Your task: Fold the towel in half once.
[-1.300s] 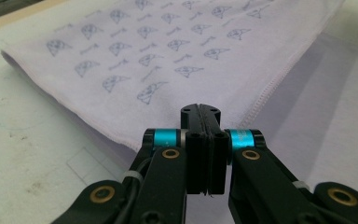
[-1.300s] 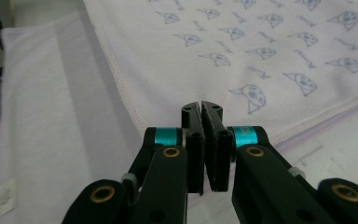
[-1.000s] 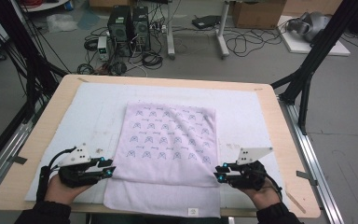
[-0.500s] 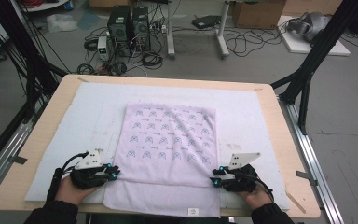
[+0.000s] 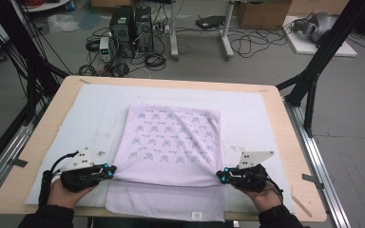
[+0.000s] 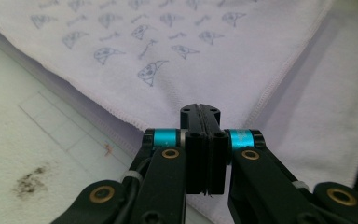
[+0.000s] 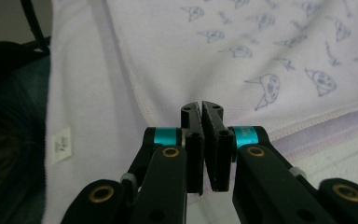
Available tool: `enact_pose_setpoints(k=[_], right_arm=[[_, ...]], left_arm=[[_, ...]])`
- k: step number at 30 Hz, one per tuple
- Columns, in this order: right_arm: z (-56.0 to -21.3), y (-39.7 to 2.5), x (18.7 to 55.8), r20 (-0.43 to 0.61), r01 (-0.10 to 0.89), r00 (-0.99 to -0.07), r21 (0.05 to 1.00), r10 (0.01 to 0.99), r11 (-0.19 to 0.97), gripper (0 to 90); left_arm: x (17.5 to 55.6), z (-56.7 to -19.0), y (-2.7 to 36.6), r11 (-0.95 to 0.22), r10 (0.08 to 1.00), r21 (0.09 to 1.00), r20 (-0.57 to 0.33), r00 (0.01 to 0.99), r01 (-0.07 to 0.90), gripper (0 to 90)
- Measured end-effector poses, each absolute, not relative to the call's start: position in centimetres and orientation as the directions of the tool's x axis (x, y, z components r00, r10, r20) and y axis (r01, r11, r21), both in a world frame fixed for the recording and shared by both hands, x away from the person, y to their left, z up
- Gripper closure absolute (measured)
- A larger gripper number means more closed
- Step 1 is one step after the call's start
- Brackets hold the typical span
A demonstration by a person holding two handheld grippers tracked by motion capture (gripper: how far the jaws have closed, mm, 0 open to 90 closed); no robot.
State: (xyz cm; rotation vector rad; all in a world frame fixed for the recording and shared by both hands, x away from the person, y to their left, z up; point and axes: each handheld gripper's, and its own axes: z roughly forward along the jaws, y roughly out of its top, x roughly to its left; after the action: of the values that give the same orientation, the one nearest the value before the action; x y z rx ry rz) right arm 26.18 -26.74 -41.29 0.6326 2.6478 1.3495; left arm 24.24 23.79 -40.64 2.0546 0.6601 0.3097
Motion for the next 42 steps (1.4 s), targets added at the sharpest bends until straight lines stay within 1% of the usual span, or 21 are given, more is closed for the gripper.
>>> enact_pose_setpoints(k=[5,8,9,10,11,13,16,18,20,21,23,24,26,32,34,35,36,38,39,40,42], right_arm=[[-39.7,-27.1,24.7,0.078,0.287,-0.918,0.808,0.390,0.514,87.5],[-39.3,-27.5,22.8,0.091,0.272,-0.932,0.815,0.350,0.512,86.7],[-39.4,-27.6,22.3,0.095,0.274,-0.933,0.811,0.347,0.517,82.5],[-39.6,-27.7,22.0,0.090,0.277,-0.930,0.809,0.356,0.518,75.6],[-40.1,-27.6,21.9,0.092,0.289,-0.925,0.801,0.369,0.524,73.8],[-41.1,-27.2,22.1,0.098,0.292,-0.927,0.796,0.363,0.530,69.0],[-42.9,-26.1,22.5,0.126,0.302,-0.935,0.773,0.332,0.558,64.9],[-43.8,-25.6,22.8,0.122,0.306,-0.937,0.742,0.328,0.597,63.2],[-44.3,-25.3,22.9,0.113,0.300,-0.940,0.727,0.323,0.618,64.0],[-44.4,-25.2,22.9,0.112,0.295,-0.941,0.730,0.319,0.617,67.0],[-44.4,-25.1,22.9,0.110,0.293,-0.942,0.728,0.317,0.620,79.5],[-44.4,-25.1,23.0,0.117,0.292,-0.944,0.726,0.307,0.623,85.8],[-44.1,-25.0,23.0,0.106,0.285,-0.946,0.723,0.306,0.629,87.4],[-41.7,-25.8,21.9,0.089,0.248,-0.952,0.786,0.293,0.567,87.7],[-41.2,-25.9,21.3,0.108,0.245,-0.958,0.795,0.267,0.554,87.6],[-41.1,-25.9,20.8,0.115,0.234,-0.964,0.799,0.240,0.555,87.3],[-41.1,-25.8,20.3,0.138,0.234,-0.968,0.797,0.210,0.557,85.9],[-41.4,-25.8,20.1,0.139,0.231,-0.970,0.795,0.201,0.561,79.1],[-41.5,-25.9,20.3,0.148,0.246,-0.965,0.796,0.217,0.553,75.8],[-41.7,-26.0,20.7,0.150,0.257,-0.961,0.794,0.232,0.550,74.6],[-42.1,-26.1,21.6,0.152,0.278,-0.953,0.788,0.264,0.549,71.0]], left_arm=[[21.9,-39.5,24.4,-0.445,0.551,0.842,-0.010,0.834,0.304,88.7],[20.2,-40.0,24.6,-0.434,0.520,0.848,-0.039,0.853,0.303,88.5],[20.0,-40.3,24.5,-0.435,0.513,0.846,-0.048,0.857,0.308,87.3],[19.8,-40.9,24.2,-0.445,0.513,0.834,-0.061,0.856,0.326,79.8],[19.9,-41.2,24.0,-0.462,0.506,0.824,-0.058,0.861,0.327,73.6],[20.2,-42.2,23.4,-0.491,0.495,0.806,-0.056,0.867,0.332,72.0],[20.7,-43.1,23.0,-0.524,0.488,0.783,-0.047,0.871,0.336,72.0],[21.1,-43.8,22.8,-0.534,0.481,0.768,-0.066,0.874,0.352,70.2],[21.3,-44.4,22.7,-0.540,0.476,0.766,-0.062,0.877,0.348,70.1],[21.2,-44.5,22.7,-0.541,0.473,0.766,-0.064,0.879,0.347,73.3],[21.3,-44.4,22.7,-0.546,0.466,0.764,-0.064,0.883,0.344,87.3],[21.3,-44.4,22.7,-0.545,0.467,0.764,-0.065,0.882,0.345,88.0],[21.0,-44.0,22.9,-0.540,0.466,0.775,-0.048,0.883,0.327,88.6],[19.5,-42.1,24.4,-0.482,0.475,0.822,-0.045,0.879,0.303,88.7],[18.7,-41.8,24.6,-0.485,0.464,0.824,-0.042,0.885,0.293,88.7],[18.3,-41.8,24.7,-0.474,0.460,0.826,-0.062,0.886,0.304,88.6],[18.1,-41.9,24.7,-0.461,0.460,0.831,-0.077,0.885,0.312,86.9],[18.3,-42.0,24.6,-0.460,0.478,0.828,-0.072,0.876,0.319,74.1],[18.6,-42.1,24.5,-0.457,0.482,0.830,-0.073,0.873,0.321,71.6],[19.0,-42.3,24.4,-0.449,0.485,0.831,-0.083,0.870,0.329,69.4],[19.7,-42.5,24.1,-0.451,0.503,0.828,-0.072,0.861,0.333,65.9]])
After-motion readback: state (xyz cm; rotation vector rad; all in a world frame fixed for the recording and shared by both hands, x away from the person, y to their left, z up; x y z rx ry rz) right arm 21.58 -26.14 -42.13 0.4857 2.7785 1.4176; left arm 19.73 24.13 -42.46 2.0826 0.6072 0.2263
